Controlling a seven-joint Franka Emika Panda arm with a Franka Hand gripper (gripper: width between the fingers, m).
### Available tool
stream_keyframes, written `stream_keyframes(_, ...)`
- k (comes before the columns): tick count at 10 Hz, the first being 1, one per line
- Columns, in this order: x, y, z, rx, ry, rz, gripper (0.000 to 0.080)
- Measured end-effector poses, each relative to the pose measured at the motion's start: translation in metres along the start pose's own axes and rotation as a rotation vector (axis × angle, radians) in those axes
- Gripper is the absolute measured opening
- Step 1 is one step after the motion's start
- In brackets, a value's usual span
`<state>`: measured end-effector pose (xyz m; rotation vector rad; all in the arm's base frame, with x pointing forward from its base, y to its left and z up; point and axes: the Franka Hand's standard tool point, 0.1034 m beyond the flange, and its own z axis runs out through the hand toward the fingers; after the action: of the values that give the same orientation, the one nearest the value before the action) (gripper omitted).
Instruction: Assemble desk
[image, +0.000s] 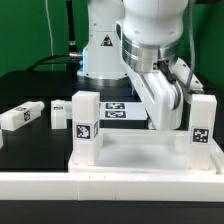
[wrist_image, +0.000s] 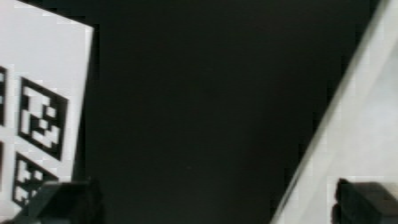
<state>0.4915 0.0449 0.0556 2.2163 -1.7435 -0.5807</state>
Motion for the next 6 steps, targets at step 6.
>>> stream_keyframes(6, 0.004, -0.013, -0.004, 0.058, 0.002, -0.019, 0.0648)
